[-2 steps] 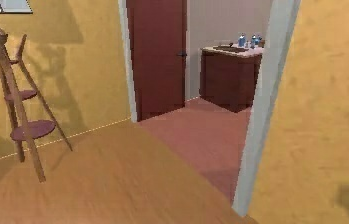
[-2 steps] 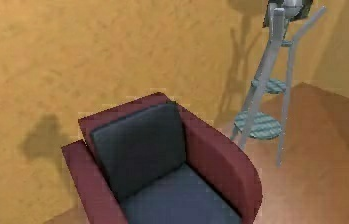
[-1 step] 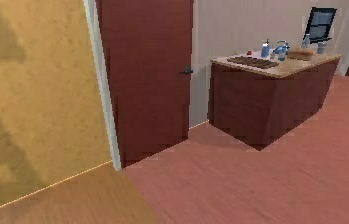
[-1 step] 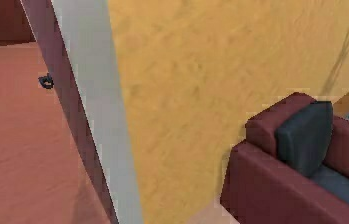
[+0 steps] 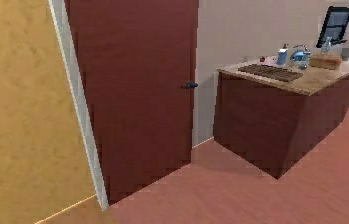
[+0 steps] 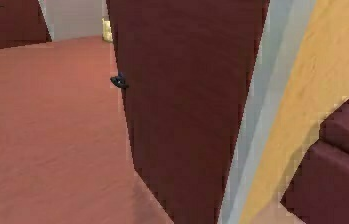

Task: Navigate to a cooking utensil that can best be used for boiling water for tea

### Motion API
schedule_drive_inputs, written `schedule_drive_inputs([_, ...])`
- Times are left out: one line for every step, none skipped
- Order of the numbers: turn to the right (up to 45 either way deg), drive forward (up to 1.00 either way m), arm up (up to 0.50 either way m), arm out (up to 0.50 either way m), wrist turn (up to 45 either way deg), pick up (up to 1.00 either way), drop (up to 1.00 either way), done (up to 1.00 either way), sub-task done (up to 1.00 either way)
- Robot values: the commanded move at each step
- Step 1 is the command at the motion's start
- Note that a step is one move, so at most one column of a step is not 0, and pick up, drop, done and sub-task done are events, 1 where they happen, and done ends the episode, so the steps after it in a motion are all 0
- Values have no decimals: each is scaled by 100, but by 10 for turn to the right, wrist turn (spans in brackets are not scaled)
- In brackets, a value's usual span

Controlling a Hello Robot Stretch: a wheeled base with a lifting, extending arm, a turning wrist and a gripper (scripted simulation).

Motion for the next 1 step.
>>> schedule_drive_inputs([450,0,0,0,0,0,0,0,0])
